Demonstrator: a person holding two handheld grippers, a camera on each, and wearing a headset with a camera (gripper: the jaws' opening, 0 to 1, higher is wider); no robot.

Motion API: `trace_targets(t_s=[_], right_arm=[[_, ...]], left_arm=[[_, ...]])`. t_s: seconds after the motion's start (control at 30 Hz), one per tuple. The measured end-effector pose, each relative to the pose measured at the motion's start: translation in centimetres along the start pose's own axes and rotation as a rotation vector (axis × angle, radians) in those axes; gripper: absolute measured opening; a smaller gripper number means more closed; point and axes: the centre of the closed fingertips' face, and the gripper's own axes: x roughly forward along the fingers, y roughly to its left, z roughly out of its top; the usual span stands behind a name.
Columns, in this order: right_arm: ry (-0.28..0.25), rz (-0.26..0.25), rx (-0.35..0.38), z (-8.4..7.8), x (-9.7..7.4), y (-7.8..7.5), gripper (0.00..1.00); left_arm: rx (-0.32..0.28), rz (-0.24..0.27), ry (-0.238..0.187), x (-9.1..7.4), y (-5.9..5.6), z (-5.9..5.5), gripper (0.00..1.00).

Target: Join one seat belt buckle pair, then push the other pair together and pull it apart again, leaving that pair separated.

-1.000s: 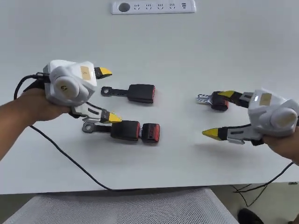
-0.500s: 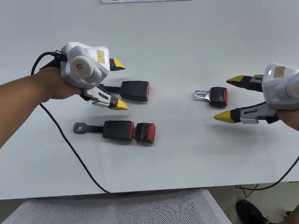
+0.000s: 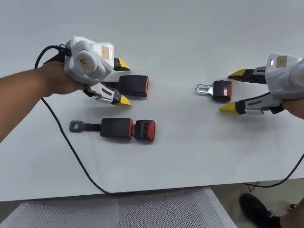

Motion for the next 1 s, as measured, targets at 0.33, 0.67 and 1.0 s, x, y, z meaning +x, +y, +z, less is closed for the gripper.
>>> trace_targets(t_s=[0.33, 0.67, 1.0], right_arm=[[-0.005, 0.018, -0.038, 0.48, 0.08, -0.42, 0.43], [-0.008, 0.051, -0.087, -0.01, -0.06, -0.09, 0.35], [-0.087, 0.069, -0.059, 0.09, 0.01, 0.03, 0.34]], left_arm=[[0.015, 0.001, 0.003, -0.14, 0.19, -0.58, 0.43], [0.019, 0.014, 0.015, 0.2, 0.35, -0.84, 0.35], [0.036, 0.008, 0.013, 0.15, 0.34, -0.8, 0.34]])
